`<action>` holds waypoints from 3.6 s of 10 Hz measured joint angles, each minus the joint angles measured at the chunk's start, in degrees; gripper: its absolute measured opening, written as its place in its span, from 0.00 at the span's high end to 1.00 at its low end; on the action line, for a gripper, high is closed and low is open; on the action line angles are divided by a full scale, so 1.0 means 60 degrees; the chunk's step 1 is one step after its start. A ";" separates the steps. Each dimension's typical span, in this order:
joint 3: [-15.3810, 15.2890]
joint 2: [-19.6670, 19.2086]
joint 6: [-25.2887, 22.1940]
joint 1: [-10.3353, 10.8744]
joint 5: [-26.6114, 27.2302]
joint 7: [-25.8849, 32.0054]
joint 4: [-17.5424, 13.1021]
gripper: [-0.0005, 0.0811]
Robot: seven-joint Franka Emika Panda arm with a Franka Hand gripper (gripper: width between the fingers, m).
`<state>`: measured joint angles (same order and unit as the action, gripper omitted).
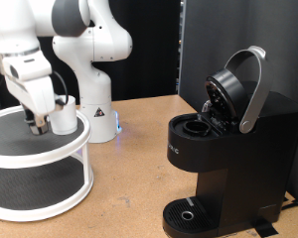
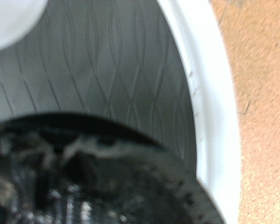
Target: Make a cup of coffee with the keurig machine
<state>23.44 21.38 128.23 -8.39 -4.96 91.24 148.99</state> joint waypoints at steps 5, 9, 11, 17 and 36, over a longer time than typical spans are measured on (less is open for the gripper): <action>-0.0159 0.0957 -0.1453 -0.0023 -0.0286 -0.0003 -0.0499 0.40; -0.0169 0.1164 -0.2277 0.0369 0.1718 0.0018 -0.0834 0.40; -0.0429 0.1271 -0.2357 0.0625 0.2655 -0.0785 -0.1089 0.40; -0.1192 0.0915 -0.2622 0.1020 0.3608 -0.2705 -0.2051 0.40; -0.2846 -0.2258 -0.3306 0.1886 0.5176 -0.5509 -0.5248 0.41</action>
<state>6.36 7.83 108.39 2.93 26.09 58.19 117.50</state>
